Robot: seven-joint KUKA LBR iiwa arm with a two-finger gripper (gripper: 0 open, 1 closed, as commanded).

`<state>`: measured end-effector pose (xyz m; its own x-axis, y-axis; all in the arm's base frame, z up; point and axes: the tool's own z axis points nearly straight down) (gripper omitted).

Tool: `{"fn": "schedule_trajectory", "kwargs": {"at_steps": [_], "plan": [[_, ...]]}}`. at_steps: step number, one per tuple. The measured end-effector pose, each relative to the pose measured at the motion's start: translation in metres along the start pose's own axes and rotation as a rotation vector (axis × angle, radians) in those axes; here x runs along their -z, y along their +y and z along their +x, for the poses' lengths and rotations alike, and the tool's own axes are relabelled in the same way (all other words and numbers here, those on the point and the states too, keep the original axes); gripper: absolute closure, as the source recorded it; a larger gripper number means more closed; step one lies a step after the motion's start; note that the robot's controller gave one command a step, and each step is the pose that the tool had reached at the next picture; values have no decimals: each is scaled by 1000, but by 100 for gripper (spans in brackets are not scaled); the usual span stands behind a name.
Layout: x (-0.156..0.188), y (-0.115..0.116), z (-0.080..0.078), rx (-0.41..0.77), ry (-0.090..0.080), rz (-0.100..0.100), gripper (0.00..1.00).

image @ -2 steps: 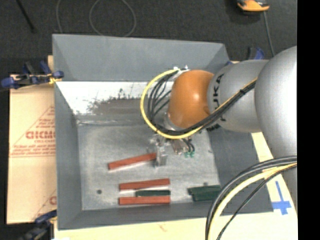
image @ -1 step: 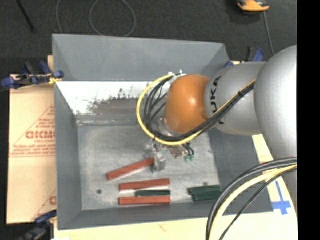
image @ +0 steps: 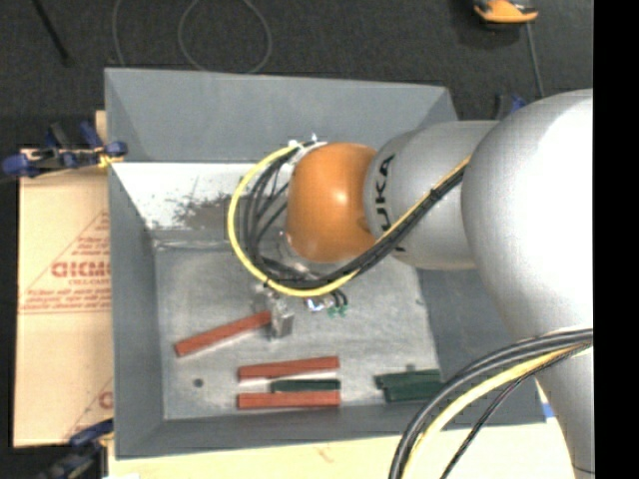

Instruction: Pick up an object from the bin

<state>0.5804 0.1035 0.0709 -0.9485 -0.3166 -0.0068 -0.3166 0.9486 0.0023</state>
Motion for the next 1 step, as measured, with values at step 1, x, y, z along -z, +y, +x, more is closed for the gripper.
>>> {"fn": "schedule_trajectory", "kwargs": {"at_steps": [1], "plan": [[165, 7, 15, 37, -5, 6, 100]]}}
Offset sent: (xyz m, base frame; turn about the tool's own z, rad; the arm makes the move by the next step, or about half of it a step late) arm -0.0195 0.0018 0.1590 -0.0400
